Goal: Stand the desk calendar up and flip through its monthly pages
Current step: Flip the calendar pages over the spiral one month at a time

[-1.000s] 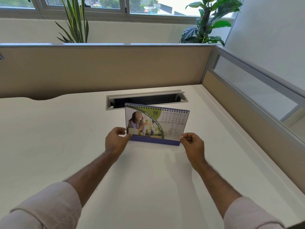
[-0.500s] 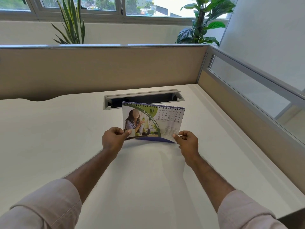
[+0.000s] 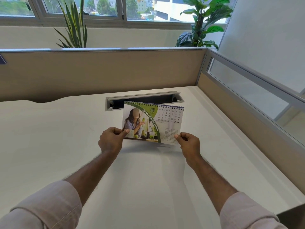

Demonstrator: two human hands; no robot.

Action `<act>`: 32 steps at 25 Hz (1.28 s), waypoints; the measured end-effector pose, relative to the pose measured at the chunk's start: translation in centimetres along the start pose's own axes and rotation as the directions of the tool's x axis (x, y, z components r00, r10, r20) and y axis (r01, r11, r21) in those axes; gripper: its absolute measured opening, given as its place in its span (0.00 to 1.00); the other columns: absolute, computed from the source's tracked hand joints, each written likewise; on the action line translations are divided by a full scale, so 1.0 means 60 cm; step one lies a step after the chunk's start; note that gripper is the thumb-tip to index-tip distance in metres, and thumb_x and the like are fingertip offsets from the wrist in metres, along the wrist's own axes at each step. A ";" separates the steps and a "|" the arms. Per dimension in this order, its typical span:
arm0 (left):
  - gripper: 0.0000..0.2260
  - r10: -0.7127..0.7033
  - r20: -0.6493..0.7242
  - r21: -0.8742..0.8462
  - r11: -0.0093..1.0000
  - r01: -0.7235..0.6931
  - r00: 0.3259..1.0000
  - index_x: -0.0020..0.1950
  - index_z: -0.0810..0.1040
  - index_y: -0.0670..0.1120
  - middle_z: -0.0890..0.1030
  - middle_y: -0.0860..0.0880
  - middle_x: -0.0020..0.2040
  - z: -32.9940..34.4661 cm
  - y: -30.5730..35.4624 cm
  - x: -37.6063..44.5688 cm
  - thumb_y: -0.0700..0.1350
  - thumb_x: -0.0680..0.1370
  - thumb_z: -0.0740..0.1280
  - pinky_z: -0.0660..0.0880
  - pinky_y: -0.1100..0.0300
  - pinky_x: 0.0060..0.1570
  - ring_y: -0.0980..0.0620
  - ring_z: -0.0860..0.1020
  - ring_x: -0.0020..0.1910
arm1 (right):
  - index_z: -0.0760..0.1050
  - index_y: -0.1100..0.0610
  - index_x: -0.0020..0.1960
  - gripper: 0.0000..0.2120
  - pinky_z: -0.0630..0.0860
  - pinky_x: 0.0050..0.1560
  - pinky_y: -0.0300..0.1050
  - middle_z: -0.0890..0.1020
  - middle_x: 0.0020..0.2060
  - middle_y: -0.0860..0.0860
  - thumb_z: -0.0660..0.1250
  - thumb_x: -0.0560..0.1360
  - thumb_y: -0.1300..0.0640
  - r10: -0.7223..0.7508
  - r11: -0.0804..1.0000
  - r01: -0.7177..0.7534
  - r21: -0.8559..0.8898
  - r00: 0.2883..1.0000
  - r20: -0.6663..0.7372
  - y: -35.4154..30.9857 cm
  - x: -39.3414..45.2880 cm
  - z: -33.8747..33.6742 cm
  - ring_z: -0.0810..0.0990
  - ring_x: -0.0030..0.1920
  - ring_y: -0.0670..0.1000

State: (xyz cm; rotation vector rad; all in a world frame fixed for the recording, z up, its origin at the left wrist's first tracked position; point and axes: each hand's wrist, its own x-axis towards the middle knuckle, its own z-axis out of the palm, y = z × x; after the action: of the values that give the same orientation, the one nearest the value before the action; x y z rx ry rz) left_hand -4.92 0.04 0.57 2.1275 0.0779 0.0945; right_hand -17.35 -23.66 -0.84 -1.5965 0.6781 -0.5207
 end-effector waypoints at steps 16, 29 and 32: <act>0.27 0.351 0.129 -0.568 0.793 -0.222 0.927 0.61 0.80 0.40 0.84 0.55 0.49 -0.097 0.131 0.018 0.57 0.80 0.52 0.72 0.68 0.47 0.67 0.80 0.46 | 0.79 0.57 0.55 0.30 0.72 0.53 0.51 0.81 0.57 0.48 0.52 0.76 0.33 -0.116 0.972 0.107 0.208 0.993 0.029 -0.153 0.012 -0.029 0.74 0.63 0.51; 0.14 0.363 0.138 -0.076 0.932 -0.355 0.922 0.59 0.83 0.49 0.85 0.50 0.56 -0.026 0.106 0.109 0.49 0.80 0.61 0.76 0.47 0.61 0.49 0.82 0.55 | 0.79 0.54 0.60 0.13 0.75 0.59 0.48 0.77 0.58 0.47 0.68 0.76 0.51 -0.258 0.950 0.265 -0.169 0.964 0.062 -0.147 0.104 -0.007 0.72 0.64 0.54; 0.12 0.426 0.097 0.093 0.896 -0.434 0.900 0.60 0.83 0.49 0.85 0.49 0.56 -0.016 0.106 0.108 0.47 0.80 0.64 0.73 0.53 0.57 0.48 0.81 0.55 | 0.80 0.51 0.52 0.09 0.73 0.63 0.59 0.79 0.56 0.49 0.68 0.75 0.49 -0.266 0.930 0.269 -0.251 0.963 0.046 -0.114 0.116 -0.007 0.71 0.64 0.57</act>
State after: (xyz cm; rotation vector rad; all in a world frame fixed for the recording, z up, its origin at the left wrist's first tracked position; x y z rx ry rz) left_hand 1.53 -1.90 6.69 2.2254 -0.4468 0.2773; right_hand -11.75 -28.32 5.62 -1.9494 0.5356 -0.6430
